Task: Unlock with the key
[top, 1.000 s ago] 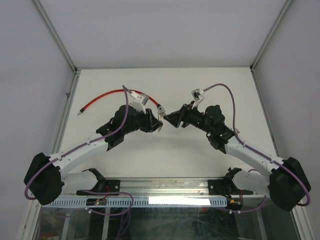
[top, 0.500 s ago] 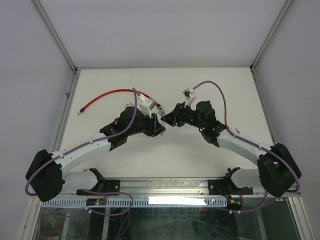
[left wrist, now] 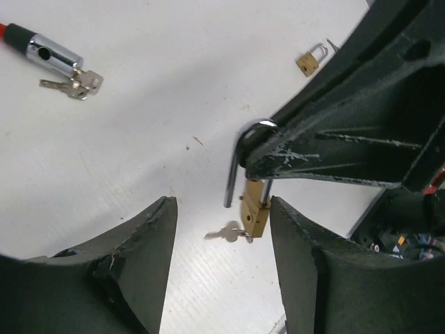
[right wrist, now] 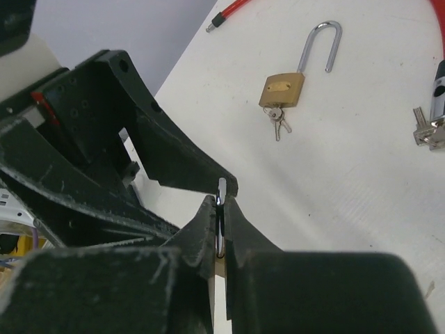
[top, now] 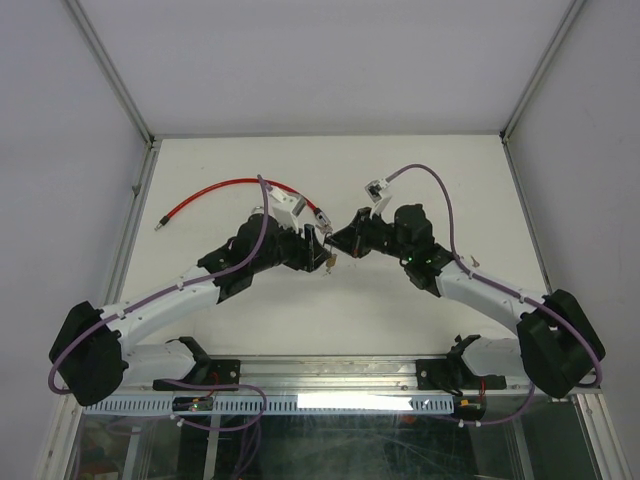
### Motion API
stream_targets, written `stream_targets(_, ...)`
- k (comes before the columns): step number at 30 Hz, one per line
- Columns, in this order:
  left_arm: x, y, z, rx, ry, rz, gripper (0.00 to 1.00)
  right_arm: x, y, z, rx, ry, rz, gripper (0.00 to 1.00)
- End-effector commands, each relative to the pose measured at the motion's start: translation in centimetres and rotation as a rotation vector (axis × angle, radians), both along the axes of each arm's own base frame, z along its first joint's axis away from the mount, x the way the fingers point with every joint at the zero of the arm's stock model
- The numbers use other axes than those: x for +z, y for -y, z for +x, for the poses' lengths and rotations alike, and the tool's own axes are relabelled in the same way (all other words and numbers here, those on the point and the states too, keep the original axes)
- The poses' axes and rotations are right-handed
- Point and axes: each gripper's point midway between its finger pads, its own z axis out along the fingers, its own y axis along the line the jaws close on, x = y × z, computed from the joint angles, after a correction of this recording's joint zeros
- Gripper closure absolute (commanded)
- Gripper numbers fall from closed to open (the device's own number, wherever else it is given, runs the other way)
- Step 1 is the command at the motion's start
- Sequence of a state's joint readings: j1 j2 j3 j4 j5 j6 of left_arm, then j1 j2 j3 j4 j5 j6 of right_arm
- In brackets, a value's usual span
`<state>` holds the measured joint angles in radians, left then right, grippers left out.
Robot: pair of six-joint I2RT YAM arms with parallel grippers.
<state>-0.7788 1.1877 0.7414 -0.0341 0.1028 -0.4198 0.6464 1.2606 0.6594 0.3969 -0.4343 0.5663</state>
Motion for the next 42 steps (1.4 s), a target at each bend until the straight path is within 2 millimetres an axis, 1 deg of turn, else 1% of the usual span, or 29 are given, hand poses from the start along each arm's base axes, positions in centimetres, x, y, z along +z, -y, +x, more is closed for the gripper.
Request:
stream_targets(1,1.8,-1.7,1.8,0.147,0.023,-0.067,0.39,2.0,0.3,-0.4,-0.003,0.053,0.049,1.00)
stream_targets(3,1.5,-2.1,1.8,0.162,0.010,-0.076,0.28,1.8,0.5,-0.5,-0.011,0.047,0.054,1.00)
stream_targets(5,1.8,-2.2,1.7,0.156,0.008,-0.100,0.20,1.4,0.6,-0.4,-0.026,0.034,0.052,1.00)
stream_targets(9,2.6,-0.9,0.1,0.057,0.004,-0.181,0.09,0.2,1.0,0.2,-0.074,-0.001,0.029,1.00)
stream_targets(11,2.3,-0.6,-0.4,0.032,-0.010,-0.200,0.05,-0.7,1.4,0.6,-0.104,-0.022,-0.006,1.00)
stream_targets(14,1.8,-0.5,-0.4,0.037,-0.028,-0.213,0.05,-2.1,1.9,0.8,-0.134,-0.055,-0.057,1.00)
stream_targets(16,1.5,0.1,-0.8,0.010,-0.046,-0.237,0.05,-2.4,1.9,0.5,-0.123,-0.057,-0.056,1.00)
stream_targets(18,1.0,0.5,-0.9,-0.003,-0.071,-0.259,0.08,-2.4,1.8,0.2,-0.110,-0.055,-0.047,1.00)
stream_targets(20,0.3,0.7,-0.6,0.016,-0.094,-0.262,0.11,-3.0,1.9,0.3,-0.117,-0.061,-0.059,1.00)
stream_targets(21,-0.1,0.6,-0.2,0.039,-0.107,-0.259,0.13,-3.4,2.0,0.5,-0.125,-0.068,-0.073,1.00)
stream_targets(23,-0.6,0.2,0.3,0.074,-0.130,-0.262,0.15,-5.1,2.2,0.7,-0.138,-0.106,-0.126,1.00)
stream_targets(28,-1.3,-1.1,1.0,0.138,-0.162,-0.277,0.15,-8.0,2.0,0.9,-0.133,-0.165,-0.206,1.00)
stream_targets(31,-1.6,-2.4,1.4,0.195,-0.182,-0.283,0.14,-9.5,1.2,1.2,-0.130,-0.181,-0.230,1.00)
stream_targets(34,-1.8,-3.6,1.7,0.235,-0.196,-0.285,0.14,-10.6,-0.1,1.5,-0.115,-0.191,-0.226,1.00)
stream_targets(42,-1.3,-5.5,1.7,0.290,-0.184,-0.289,0.13,-13.4,-3.2,2.5,-0.078,-0.223,-0.203,1.00)
